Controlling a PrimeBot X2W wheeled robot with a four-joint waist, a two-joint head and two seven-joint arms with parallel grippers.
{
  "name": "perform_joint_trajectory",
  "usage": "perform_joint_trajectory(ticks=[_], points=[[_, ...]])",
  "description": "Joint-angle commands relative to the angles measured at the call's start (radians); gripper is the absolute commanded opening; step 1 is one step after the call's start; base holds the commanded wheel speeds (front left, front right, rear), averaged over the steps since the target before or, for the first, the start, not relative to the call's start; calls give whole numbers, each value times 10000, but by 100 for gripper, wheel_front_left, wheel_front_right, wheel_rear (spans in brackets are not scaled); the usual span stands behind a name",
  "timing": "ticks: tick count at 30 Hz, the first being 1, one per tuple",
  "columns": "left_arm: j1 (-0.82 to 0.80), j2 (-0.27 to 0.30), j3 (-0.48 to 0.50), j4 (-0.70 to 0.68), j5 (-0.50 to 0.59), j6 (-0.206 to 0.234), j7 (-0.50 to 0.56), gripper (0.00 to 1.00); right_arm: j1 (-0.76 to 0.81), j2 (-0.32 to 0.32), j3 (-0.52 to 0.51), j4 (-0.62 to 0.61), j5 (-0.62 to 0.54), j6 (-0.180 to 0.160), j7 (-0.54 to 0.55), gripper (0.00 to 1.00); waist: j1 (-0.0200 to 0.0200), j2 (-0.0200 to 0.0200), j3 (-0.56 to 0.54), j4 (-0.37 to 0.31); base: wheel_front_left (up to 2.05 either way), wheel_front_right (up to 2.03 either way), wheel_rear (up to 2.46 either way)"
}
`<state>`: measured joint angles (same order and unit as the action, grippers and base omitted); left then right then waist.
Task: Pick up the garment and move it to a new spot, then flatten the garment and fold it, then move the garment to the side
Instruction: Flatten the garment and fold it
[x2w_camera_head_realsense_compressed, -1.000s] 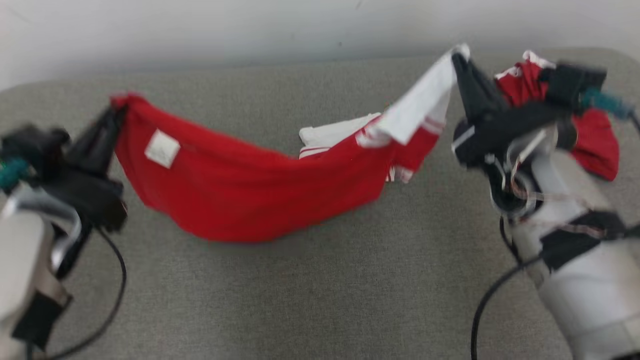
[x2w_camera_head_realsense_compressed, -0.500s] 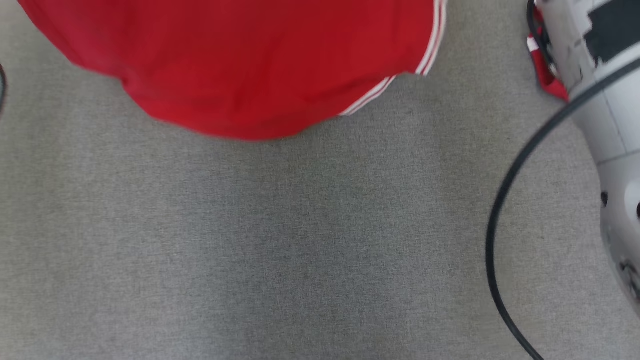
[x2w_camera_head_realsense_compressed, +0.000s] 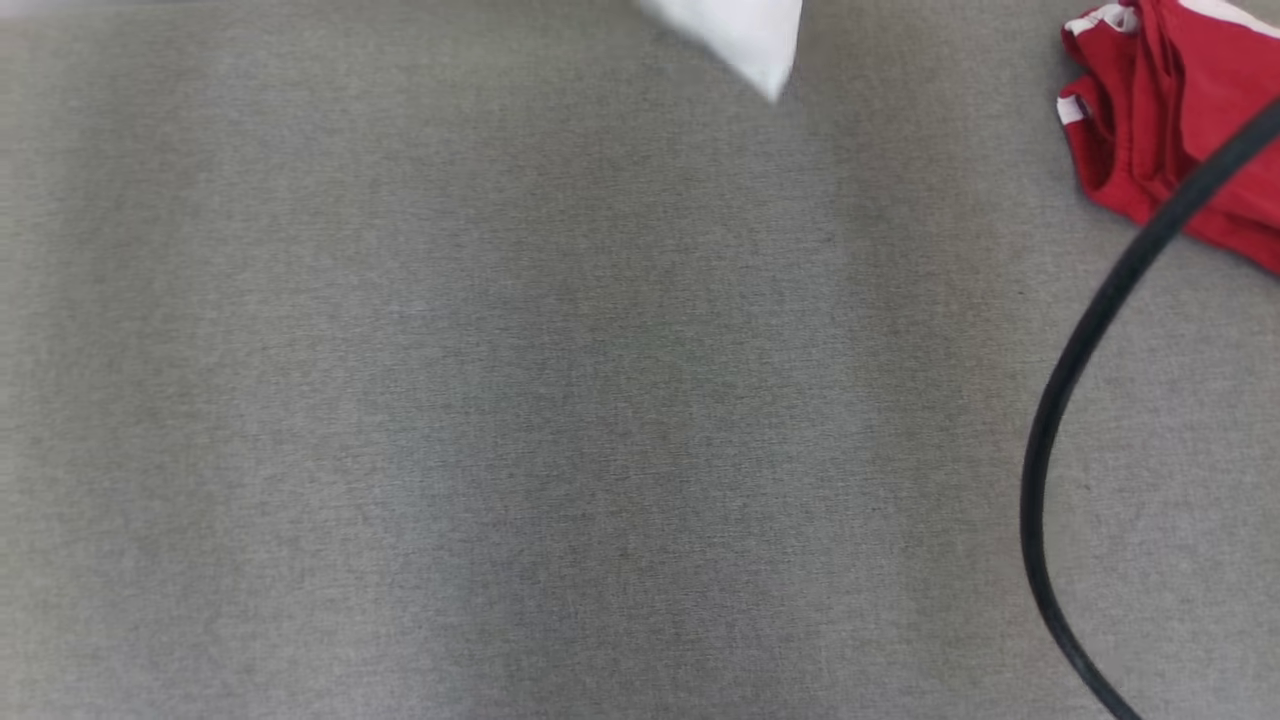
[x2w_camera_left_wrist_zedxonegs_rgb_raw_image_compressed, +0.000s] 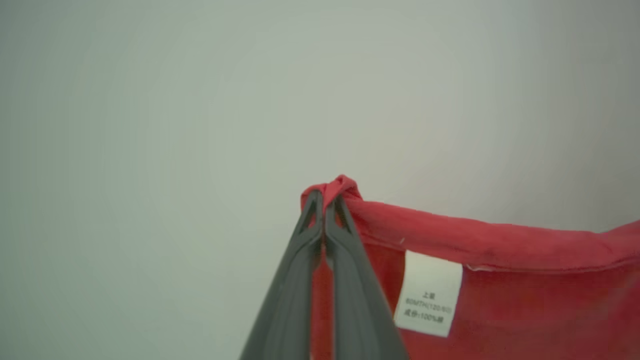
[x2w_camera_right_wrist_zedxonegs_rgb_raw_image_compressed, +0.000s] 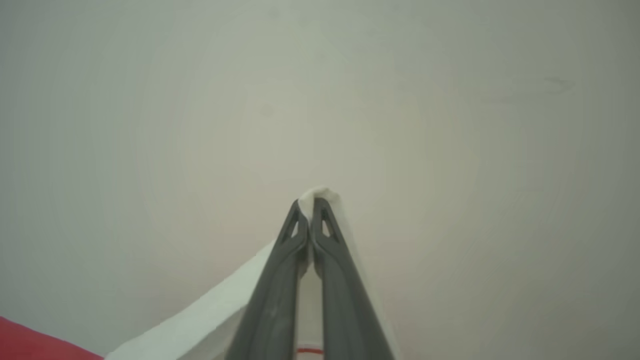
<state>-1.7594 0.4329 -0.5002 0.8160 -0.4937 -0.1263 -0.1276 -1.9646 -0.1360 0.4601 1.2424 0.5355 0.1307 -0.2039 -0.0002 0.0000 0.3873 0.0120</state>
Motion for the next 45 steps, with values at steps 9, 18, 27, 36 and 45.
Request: perform_joint_trajectory(ticks=[9, 18, 27, 36, 45], points=[[-402, -148, -174, 655, -288, -19, -263, 0, -234, 341, -37, 321, -229, 1, -189, 0, 2, 0, 277, 45, 0, 0, 0], [356, 129, -661, 506, -932, -32, -781, 0, 776, 323, 637, -370, 326, 1, -187, 0, 2, 0, 751, -50, 0, 0, 0], [2604, 728, -470, -238, -2067, -35, -1288, 0, 3257, -361, 1700, -2069, 1933, 1, -276, 0, 2, 0, 124, -316, 0, 0, 0], [6639, 1011, 648, -2544, -2744, 406, -1377, 0, 6798, -1425, 2968, -4336, 3936, 1, -413, 0, 2, 0, -1171, -517, 0, 0, 0], [10276, 940, 1295, -4884, -2712, 1123, -1381, 0, 9490, -2298, 3480, -6044, 4826, 1, -565, 0, 2, 0, -1882, -450, 0, 0, 0]])
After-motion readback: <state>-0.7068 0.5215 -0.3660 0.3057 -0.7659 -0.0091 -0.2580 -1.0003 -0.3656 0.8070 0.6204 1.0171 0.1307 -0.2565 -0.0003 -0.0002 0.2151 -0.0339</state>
